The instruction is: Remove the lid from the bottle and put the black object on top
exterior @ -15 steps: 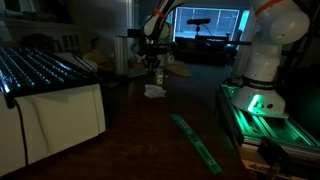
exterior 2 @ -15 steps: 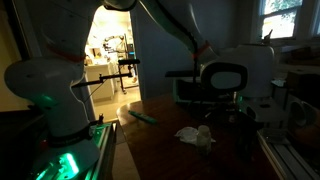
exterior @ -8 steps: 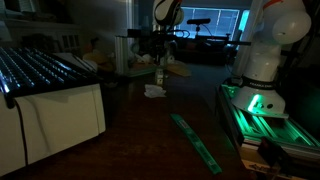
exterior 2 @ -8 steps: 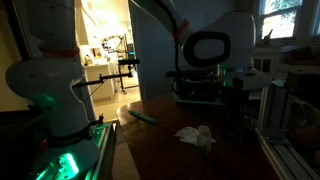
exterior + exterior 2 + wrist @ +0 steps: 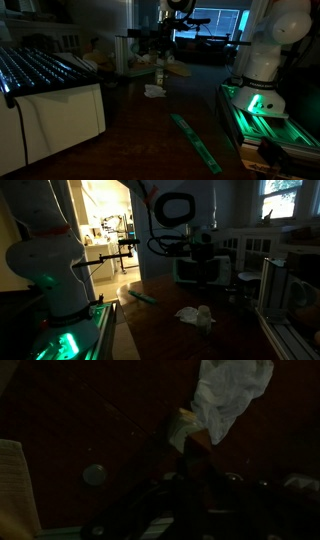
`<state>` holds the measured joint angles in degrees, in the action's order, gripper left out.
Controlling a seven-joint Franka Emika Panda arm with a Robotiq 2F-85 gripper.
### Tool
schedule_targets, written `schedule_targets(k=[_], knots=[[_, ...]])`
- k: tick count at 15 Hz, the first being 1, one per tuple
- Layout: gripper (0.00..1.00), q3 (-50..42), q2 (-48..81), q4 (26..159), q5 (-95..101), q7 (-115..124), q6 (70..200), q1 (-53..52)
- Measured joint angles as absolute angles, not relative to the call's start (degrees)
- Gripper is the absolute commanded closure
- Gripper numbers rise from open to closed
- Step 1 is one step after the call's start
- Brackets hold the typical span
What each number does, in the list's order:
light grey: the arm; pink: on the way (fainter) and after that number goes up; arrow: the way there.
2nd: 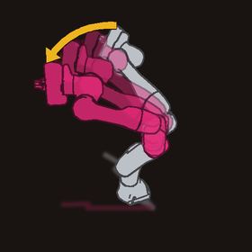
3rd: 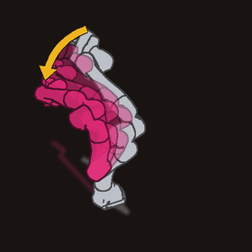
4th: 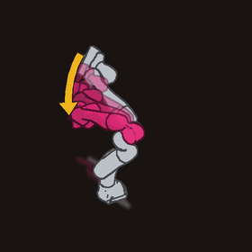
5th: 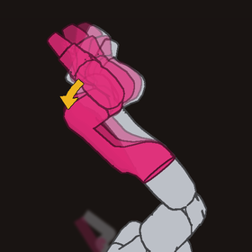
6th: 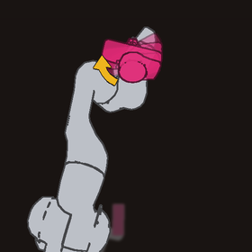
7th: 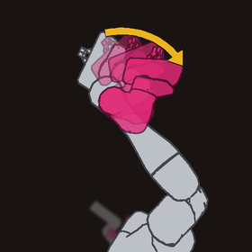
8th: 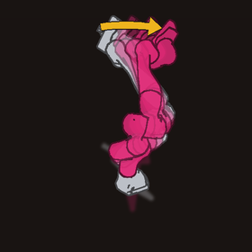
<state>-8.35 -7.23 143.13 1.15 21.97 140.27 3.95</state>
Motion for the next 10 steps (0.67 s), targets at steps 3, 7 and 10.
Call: schedule_targets(k=[3, 7, 10], knots=[[0.94, -6.76, -9.23, 145.28, 1.15, 20.84, 140.13, 4.02], [0.94, -5.77, -9.24, 146.29, 1.15, 20.58, 140.18, 4.26], [0.94, -5.47, -8.78, 146.41, 1.15, 20.58, 140.31, 4.37]])
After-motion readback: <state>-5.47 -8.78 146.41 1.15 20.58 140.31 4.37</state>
